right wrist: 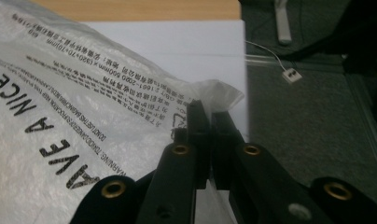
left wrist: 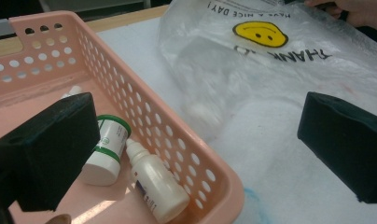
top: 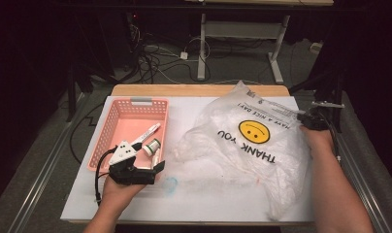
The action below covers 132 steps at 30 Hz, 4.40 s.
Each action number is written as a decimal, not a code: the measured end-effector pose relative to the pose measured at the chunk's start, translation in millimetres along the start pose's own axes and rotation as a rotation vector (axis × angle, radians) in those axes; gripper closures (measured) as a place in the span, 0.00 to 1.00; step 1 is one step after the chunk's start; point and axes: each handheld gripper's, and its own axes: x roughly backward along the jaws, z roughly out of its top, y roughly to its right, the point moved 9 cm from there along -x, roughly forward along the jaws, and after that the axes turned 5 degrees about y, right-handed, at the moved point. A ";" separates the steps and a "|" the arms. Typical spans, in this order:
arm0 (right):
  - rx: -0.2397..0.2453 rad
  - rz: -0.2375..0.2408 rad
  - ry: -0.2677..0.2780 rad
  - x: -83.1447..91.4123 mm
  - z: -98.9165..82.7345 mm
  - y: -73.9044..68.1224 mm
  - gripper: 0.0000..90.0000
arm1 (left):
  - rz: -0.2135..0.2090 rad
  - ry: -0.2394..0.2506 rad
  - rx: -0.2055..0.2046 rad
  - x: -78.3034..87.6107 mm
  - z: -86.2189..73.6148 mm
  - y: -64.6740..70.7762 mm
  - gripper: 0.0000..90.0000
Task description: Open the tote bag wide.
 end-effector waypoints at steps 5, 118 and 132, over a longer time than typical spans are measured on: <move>-0.005 -0.001 0.016 14.0 -5.9 5.3 0.72 | 0.000 0.030 -0.021 2.7 -0.3 2.7 0.00; 0.339 0.467 0.093 102.9 -43.1 -241.6 0.08 | 0.104 0.011 0.066 1.9 17.4 -49.8 0.00; 0.462 0.533 -0.087 99.8 -90.0 -259.4 0.19 | 0.108 0.027 0.066 5.5 14.5 -44.9 0.00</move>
